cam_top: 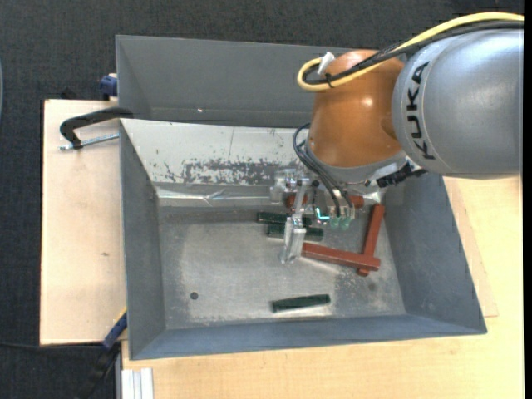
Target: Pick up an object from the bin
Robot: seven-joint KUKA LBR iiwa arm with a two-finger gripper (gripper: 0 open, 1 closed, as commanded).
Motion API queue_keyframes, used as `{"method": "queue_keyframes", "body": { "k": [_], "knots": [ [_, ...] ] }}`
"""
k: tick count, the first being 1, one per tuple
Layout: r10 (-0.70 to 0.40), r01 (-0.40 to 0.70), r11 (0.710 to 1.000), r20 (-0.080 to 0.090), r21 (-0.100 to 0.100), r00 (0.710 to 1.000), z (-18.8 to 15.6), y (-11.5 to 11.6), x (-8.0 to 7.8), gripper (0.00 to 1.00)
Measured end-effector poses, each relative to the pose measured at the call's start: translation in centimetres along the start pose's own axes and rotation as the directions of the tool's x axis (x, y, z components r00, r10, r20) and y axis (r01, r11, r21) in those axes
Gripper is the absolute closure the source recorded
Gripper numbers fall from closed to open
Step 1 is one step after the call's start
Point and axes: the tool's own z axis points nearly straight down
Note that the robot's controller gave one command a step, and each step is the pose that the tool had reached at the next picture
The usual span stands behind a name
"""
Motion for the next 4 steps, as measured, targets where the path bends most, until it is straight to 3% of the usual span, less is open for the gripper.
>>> {"method": "queue_keyframes", "body": {
  "k": [1,2,3,4],
  "knots": [
    [0.001,-0.001,1.0,0.007,0.0,1.0,-0.3,0.0,-0.2,0.0],
    [-0.064,0.064,0.998,0.012,0.0,0.998,4.4,-3.3,-0.2,0.0],
    [0.009,-0.009,1.0,0.007,0.0,1.0,9.2,-5.2,-0.4,0.0],
    [0.156,-0.156,0.988,0.016,-0.004,0.988,9.8,-3.2,-3.1,1.0]
  ]
}}
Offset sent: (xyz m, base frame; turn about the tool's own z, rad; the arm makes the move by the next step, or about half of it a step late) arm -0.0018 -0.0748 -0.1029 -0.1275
